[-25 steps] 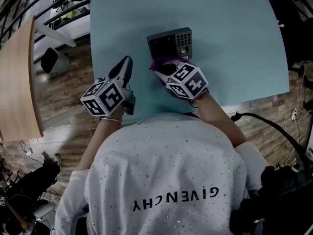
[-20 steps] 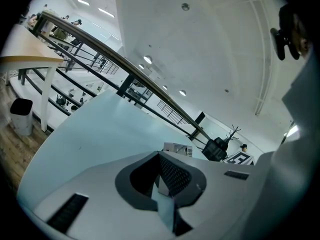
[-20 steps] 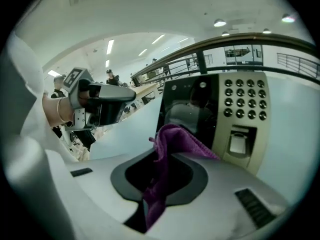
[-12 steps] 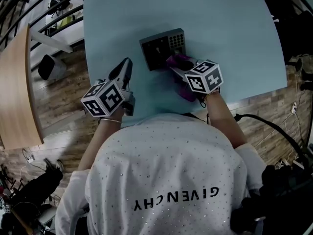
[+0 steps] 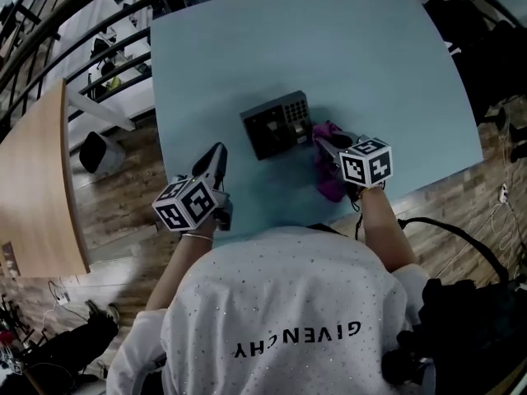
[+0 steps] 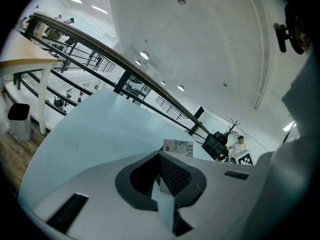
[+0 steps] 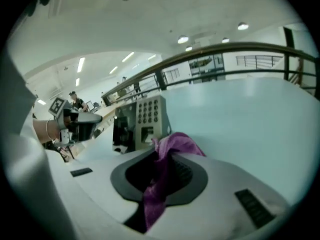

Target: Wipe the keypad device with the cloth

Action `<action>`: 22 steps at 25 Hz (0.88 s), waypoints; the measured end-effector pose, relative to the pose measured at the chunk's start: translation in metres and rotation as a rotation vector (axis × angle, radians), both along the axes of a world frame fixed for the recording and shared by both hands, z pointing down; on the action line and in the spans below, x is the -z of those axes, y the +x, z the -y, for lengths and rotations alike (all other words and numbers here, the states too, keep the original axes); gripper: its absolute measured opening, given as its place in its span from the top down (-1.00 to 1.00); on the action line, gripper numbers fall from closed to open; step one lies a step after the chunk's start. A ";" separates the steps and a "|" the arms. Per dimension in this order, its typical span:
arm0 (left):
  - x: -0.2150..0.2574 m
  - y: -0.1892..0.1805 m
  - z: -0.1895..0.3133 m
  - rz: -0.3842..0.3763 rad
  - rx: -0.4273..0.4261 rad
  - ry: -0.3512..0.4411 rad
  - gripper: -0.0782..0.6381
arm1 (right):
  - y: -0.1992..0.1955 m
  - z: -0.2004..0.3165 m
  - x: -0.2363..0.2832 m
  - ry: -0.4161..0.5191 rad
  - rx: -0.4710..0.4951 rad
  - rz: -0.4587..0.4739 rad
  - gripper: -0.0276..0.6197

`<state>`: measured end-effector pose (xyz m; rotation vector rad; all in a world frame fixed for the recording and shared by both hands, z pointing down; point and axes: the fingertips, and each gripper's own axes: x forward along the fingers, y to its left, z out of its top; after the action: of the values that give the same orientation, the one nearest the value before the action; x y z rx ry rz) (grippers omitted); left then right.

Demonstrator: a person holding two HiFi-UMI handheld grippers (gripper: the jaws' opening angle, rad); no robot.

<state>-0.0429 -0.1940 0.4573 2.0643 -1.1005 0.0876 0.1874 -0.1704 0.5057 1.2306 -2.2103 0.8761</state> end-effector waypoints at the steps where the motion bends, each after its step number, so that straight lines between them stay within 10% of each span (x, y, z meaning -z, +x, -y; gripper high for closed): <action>1: 0.002 -0.003 0.000 0.003 0.010 0.004 0.78 | 0.006 0.006 0.015 0.063 -0.033 0.023 0.79; 6: 0.027 -0.010 0.011 0.013 0.049 0.082 0.78 | 0.027 0.043 0.109 0.356 -0.169 0.097 0.79; 14: 0.101 -0.030 0.004 0.018 -0.009 0.299 0.78 | -0.044 0.030 0.240 0.687 -0.119 0.061 0.79; 22: 0.113 -0.033 -0.027 -0.010 -0.039 0.305 0.78 | -0.073 -0.002 0.278 0.739 -0.099 0.061 0.80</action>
<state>-0.0763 -0.1672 0.3440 2.3535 -1.1235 -0.0765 0.1140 -0.1685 0.2272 1.6475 -2.6415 0.0961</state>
